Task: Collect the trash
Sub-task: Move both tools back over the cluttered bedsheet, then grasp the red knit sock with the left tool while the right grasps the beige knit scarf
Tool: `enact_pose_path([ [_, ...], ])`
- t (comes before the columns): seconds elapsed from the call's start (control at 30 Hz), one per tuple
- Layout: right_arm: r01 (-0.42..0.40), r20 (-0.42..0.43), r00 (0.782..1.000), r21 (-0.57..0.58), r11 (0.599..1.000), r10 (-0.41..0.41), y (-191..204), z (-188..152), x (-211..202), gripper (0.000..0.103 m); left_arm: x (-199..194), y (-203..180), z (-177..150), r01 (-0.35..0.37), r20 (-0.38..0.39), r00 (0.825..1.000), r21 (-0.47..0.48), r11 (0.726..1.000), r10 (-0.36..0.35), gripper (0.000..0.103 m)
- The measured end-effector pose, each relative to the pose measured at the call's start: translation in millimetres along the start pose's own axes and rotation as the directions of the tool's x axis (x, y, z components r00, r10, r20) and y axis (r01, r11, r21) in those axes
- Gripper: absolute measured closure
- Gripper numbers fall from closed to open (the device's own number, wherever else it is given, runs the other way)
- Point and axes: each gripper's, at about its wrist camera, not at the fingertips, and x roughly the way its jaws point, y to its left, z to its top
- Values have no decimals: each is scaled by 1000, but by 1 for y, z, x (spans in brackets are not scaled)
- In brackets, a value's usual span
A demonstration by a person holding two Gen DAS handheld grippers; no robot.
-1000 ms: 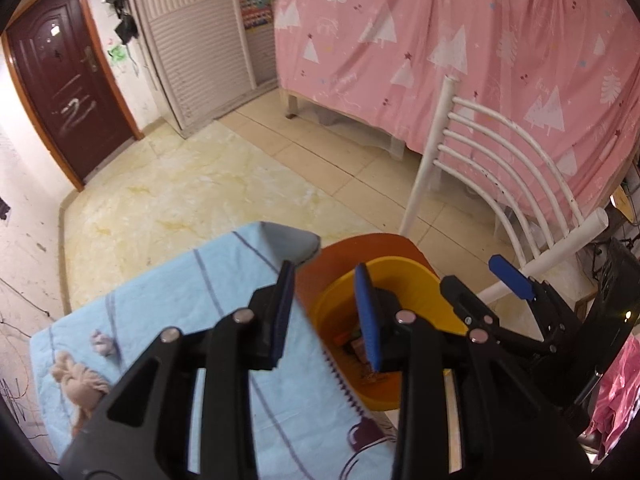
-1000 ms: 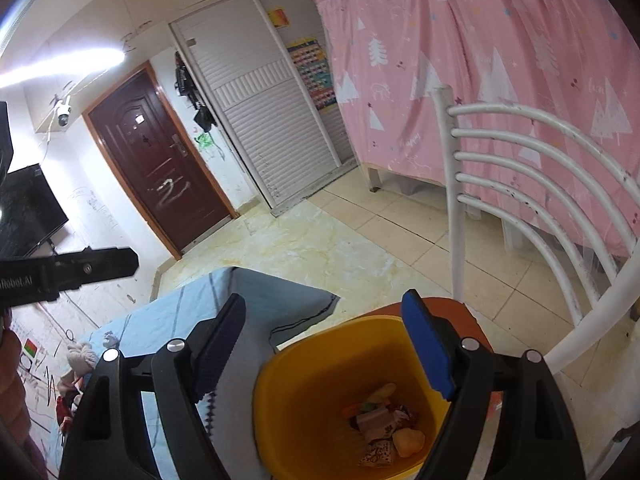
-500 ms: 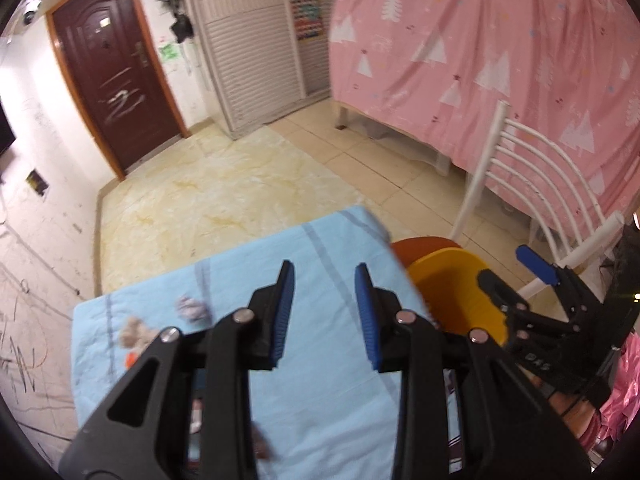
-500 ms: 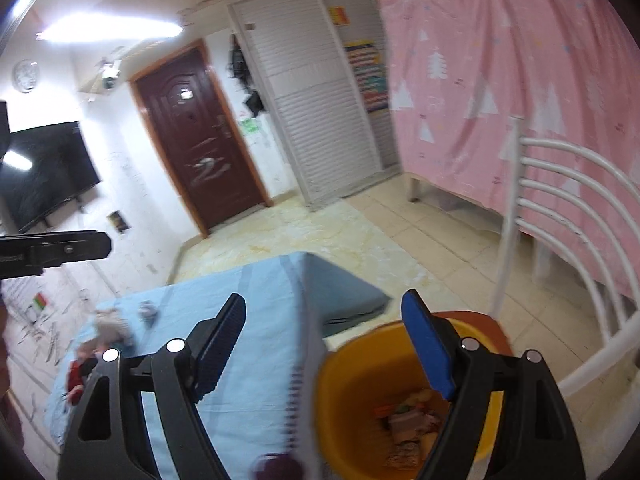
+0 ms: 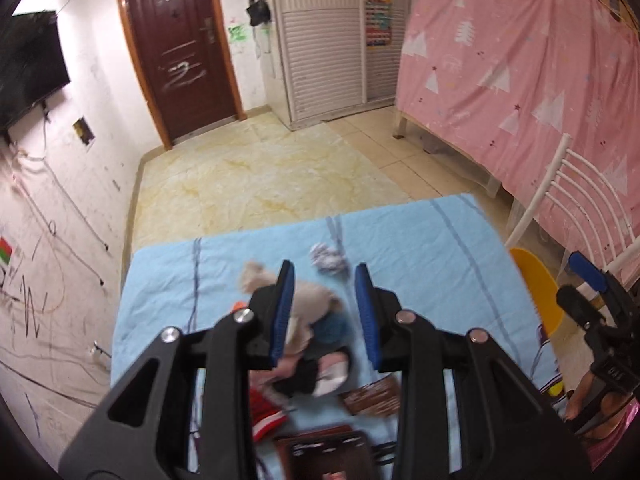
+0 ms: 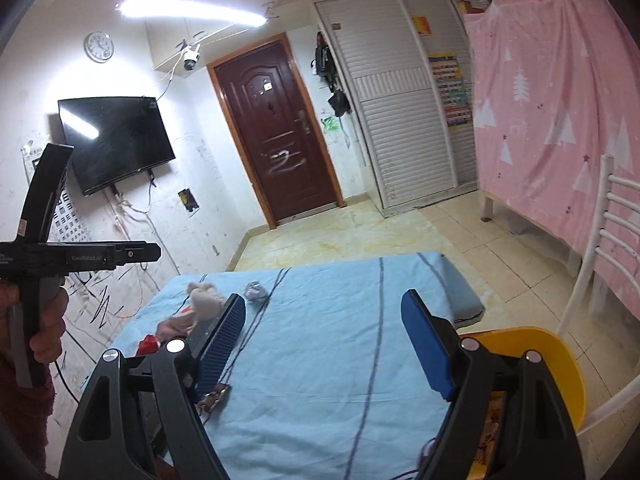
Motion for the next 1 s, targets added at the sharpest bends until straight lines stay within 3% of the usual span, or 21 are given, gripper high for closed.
enact_pose_path([
  [0.13,-25,-29,999,-35,999,24,29,-3,15,29,1,28,-18,-14,-10,1000,-13,1000,14,74],
  [0.27,-46,-65,997,-57,997,42,51,-4,32,29,5,52,-41,-23,-25,999,-28,999,22,52],
  [0.57,-68,-138,989,-103,992,53,85,-5,67,29,21,81,-90,-10,-70,998,-43,999,7,51],
  [1.0,-68,-222,975,-203,977,21,128,-1,125,29,56,104,-117,125,-117,984,-100,987,-136,51],
])
